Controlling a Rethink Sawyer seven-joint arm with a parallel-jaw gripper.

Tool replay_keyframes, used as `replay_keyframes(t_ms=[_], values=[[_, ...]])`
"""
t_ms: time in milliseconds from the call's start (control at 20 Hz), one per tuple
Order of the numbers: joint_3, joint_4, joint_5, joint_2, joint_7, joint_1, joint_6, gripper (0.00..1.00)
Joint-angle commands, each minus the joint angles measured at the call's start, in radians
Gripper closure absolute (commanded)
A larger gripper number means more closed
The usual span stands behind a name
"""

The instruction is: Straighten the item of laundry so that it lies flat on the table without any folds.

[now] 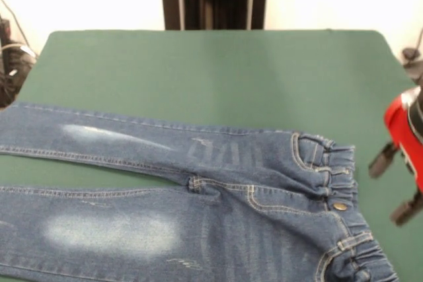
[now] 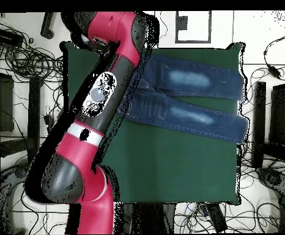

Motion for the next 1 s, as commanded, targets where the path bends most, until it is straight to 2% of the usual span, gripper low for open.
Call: replay_keyframes(t_ms=[50, 200, 400, 450, 550, 600, 800, 1000], values=[[0.416, 0.258, -0.247, -0.005, -0.458, 0.137, -0.142, 0.00], [0.503, 0.296, -0.329, -0.023, -0.512, 0.157, -0.212, 0.00], [0.584, 0.302, -0.410, -0.049, -0.515, 0.163, -0.242, 0.00], [0.593, 0.293, -0.433, -0.053, -0.504, 0.159, -0.240, 0.00], [0.595, 0.259, -0.520, -0.063, -0.500, 0.139, -0.136, 0.00], [0.607, 0.257, -0.542, -0.064, -0.514, 0.134, -0.141, 0.00], [0.723, 0.284, -0.605, -0.074, -0.567, 0.140, -0.256, 0.00], [0.824, 0.305, -0.679, -0.111, -0.598, 0.138, -0.308, 0.00]])
